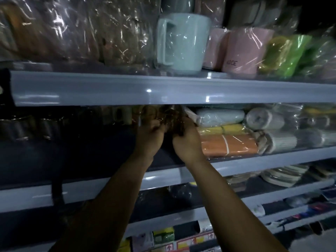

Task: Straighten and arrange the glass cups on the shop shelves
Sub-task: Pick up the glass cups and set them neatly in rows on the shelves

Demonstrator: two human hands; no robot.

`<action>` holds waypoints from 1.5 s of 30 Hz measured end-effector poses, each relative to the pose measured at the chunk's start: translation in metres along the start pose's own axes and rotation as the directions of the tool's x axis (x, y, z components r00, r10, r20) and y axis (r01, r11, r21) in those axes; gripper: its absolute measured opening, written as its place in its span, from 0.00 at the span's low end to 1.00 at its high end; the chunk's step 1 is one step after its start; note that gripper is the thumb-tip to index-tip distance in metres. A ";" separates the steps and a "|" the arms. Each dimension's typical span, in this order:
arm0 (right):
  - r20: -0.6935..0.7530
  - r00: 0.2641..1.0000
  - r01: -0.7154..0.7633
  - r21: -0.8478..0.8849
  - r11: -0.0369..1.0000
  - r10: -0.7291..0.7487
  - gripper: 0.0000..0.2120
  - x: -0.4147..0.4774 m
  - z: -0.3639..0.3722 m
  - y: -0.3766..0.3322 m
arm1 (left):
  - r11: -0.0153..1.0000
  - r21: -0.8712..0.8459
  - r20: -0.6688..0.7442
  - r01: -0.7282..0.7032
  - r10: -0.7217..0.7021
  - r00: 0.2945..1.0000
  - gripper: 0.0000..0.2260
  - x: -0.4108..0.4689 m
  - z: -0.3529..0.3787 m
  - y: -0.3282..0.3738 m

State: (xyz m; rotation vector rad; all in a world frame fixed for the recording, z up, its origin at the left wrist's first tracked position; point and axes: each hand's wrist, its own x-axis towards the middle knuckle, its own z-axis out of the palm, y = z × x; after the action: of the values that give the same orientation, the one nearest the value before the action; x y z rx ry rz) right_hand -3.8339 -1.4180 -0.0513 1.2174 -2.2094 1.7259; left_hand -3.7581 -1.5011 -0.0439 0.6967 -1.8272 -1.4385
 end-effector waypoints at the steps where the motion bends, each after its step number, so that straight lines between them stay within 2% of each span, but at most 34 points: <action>1: -0.009 1.000 -0.009 0.015 1.000 0.009 0.17 0.001 -0.002 0.002 | 1.000 0.000 -0.036 0.007 -0.007 0.999 0.09 -0.002 0.001 0.001; 3: -0.031 0.997 -0.070 0.072 0.995 0.073 0.19 0.002 -0.001 0.007 | 0.998 -0.061 -0.108 0.030 -0.037 0.994 0.03 -0.006 0.001 0.000; 4: -0.027 0.991 -0.129 0.096 0.987 0.132 0.15 0.002 0.000 0.008 | 0.996 -0.086 -0.140 0.037 -0.049 0.989 0.04 -0.010 0.001 0.000; 6: -0.025 0.971 -0.235 0.122 0.964 0.240 0.09 0.004 0.003 0.006 | 0.998 -0.061 -0.196 0.034 -0.045 0.979 0.01 -0.014 -0.005 -0.004; 8: -0.046 0.962 -0.264 0.110 0.958 0.270 0.09 0.007 0.004 0.003 | 1.000 -0.012 -0.256 0.015 -0.018 0.967 0.09 -0.019 -0.016 -0.005; 11: 0.008 0.953 -0.303 0.117 0.946 0.304 0.04 0.009 0.010 -0.001 | 1.000 0.019 -0.313 0.014 -0.007 0.950 0.12 -0.027 -0.037 -0.006; 13: 0.049 0.925 -0.378 0.205 0.903 0.376 0.06 0.009 0.011 -0.004 | 0.998 0.030 -0.332 0.046 -0.034 0.943 0.11 -0.035 -0.049 -0.004; 16: 0.091 0.893 -0.442 0.367 0.819 0.441 0.08 0.008 0.011 -0.006 | 1.000 -0.006 -0.345 0.021 -0.021 0.938 0.11 -0.048 -0.059 -0.001; 21: 0.040 0.902 -0.399 0.459 0.793 0.430 0.11 0.004 0.011 -0.009 | 0.998 -0.066 -0.497 0.012 -0.043 0.867 0.12 -0.058 -0.077 0.002; 26: 0.025 0.919 -0.356 0.484 0.800 0.393 0.08 -0.016 0.027 -0.027 | 0.990 -0.099 -0.605 -0.104 0.024 0.796 0.13 -0.078 -0.113 -0.006; 29: 0.044 0.931 -0.331 0.522 0.786 0.362 0.11 -0.033 0.045 -0.048 | 0.979 -0.105 -0.643 -0.174 0.067 0.763 0.18 -0.088 -0.146 -0.007; 35: 0.097 0.950 -0.299 0.555 0.776 0.297 0.17 -0.068 0.090 -0.098 | 0.980 -0.080 -0.668 -0.181 0.082 0.740 0.18 -0.102 -0.220 -0.009; 37: 0.108 0.955 -0.286 0.583 0.761 0.276 0.17 -0.079 0.110 -0.120 | 0.978 -0.071 -0.652 -0.196 0.103 0.751 0.21 -0.108 -0.248 -0.014; 41: 0.085 0.958 -0.262 0.638 0.724 0.272 0.14 -0.098 0.163 -0.159 | 0.976 -0.077 -0.610 -0.206 0.117 0.784 0.19 -0.114 -0.309 -0.028; 45: 0.041 0.961 -0.246 0.576 0.780 0.274 0.15 -0.116 0.218 -0.186 | 0.972 -0.037 -0.587 -0.230 0.165 0.792 0.20 -0.110 -0.368 -0.045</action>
State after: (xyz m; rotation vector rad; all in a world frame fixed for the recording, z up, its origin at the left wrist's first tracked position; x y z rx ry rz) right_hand -3.5553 -1.5504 -0.0435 0.9542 -1.9541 2.6467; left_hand -3.4005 -1.6466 -0.0582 0.7618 -1.2860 -1.0214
